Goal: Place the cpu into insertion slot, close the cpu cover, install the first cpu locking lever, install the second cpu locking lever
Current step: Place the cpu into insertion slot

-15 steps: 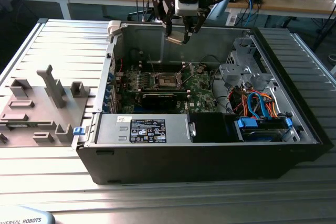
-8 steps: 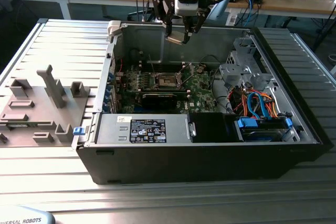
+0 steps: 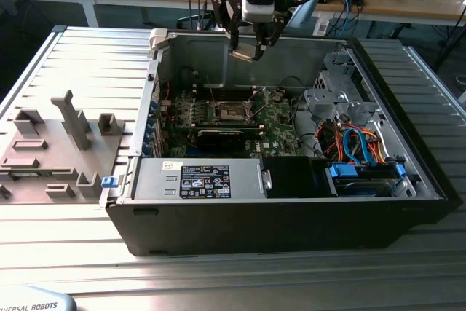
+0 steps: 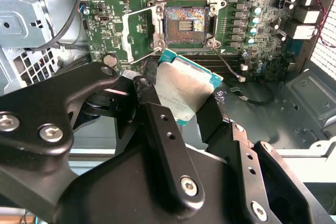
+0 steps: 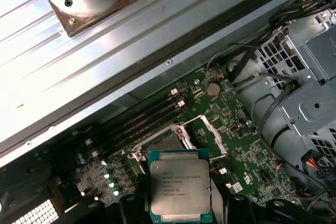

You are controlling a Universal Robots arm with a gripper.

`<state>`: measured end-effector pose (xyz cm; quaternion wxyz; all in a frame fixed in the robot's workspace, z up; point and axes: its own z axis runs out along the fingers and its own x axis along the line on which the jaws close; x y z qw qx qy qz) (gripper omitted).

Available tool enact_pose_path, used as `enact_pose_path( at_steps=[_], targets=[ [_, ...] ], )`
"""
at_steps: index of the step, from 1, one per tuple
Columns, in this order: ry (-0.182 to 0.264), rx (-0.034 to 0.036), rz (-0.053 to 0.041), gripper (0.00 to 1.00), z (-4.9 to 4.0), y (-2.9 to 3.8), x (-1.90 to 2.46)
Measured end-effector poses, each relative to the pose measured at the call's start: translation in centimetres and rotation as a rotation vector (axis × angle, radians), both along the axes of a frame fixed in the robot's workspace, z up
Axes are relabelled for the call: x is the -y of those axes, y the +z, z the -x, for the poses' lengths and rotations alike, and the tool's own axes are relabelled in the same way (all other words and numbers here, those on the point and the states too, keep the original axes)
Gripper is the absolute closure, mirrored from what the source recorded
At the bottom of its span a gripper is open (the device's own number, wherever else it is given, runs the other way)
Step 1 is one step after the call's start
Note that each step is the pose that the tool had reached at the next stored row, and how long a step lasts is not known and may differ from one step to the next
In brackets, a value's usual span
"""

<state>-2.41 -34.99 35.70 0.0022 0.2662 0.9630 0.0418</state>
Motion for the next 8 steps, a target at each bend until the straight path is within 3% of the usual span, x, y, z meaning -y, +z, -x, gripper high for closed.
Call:
enact_pose_path(
  at_steps=[8],
  targets=[
    [-0.008, 0.0, 0.0, 0.46, 0.0, 0.0, 0.0]
  ],
)
